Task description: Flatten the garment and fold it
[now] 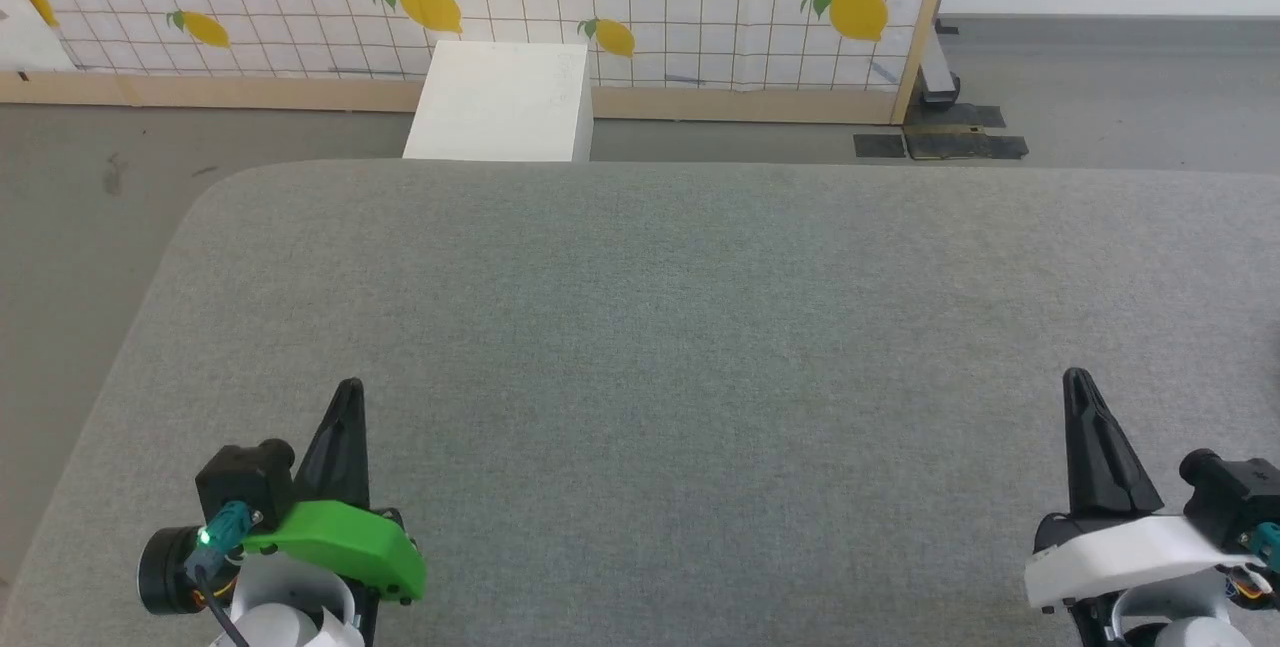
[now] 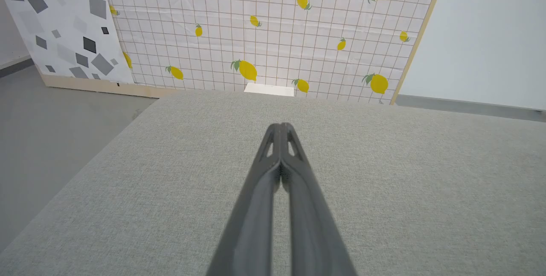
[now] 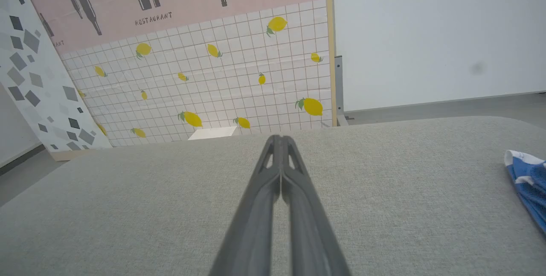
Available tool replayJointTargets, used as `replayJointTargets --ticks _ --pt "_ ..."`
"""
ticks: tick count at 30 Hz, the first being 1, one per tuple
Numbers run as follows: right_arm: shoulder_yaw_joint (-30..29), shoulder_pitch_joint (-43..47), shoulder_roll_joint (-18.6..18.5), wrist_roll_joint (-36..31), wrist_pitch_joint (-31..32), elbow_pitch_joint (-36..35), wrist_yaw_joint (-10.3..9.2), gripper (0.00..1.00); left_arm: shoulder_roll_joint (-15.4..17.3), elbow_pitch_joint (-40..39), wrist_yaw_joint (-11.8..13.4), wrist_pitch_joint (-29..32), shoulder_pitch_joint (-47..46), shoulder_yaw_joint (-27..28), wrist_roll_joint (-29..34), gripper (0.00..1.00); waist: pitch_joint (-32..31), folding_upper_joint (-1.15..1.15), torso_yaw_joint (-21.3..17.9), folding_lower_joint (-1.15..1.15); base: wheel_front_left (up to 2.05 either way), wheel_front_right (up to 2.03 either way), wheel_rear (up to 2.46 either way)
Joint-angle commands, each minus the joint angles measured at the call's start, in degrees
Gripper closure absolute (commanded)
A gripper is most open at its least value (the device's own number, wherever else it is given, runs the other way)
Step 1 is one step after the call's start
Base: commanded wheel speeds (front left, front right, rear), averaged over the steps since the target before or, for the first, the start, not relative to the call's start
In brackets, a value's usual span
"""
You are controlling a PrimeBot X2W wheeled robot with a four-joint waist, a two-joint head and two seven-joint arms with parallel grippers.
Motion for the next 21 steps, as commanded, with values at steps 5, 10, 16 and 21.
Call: replayJointTargets --ticks 5,10,16,21 --pt "0.45 -0.07 0.01 -0.92 0.79 -0.44 -0.01 1.0 -1.02 -0.48 -0.74 0.53 0.34 1.02 1.77 1.0 0.0 0.0 -0.09 0.0 0.0 0.0 0.0" --pt "0.69 -0.11 0.02 -1.41 1.24 -0.68 -0.01 1.0 -1.63 -0.77 -1.11 1.0 0.51 1.65 2.84 1.0 0.0 0.0 -0.18 0.0 0.0 0.0 0.0" --pt "0.97 -0.15 0.03 -1.99 1.76 -0.97 -0.01 1.0 -2.35 -1.12 -1.54 1.55 0.71 2.4 4.1 1.0 0.0 0.0 -0.28 0.0 0.0 0.0 0.0" --pt "1.21 -0.19 0.03 -2.47 2.21 -1.21 -0.02 1.0 -2.97 -1.41 -1.9 2.02 0.87 3.04 5.18 1.0 0.0 0.0 -0.37 0.0 0.0 0.0 0.0"
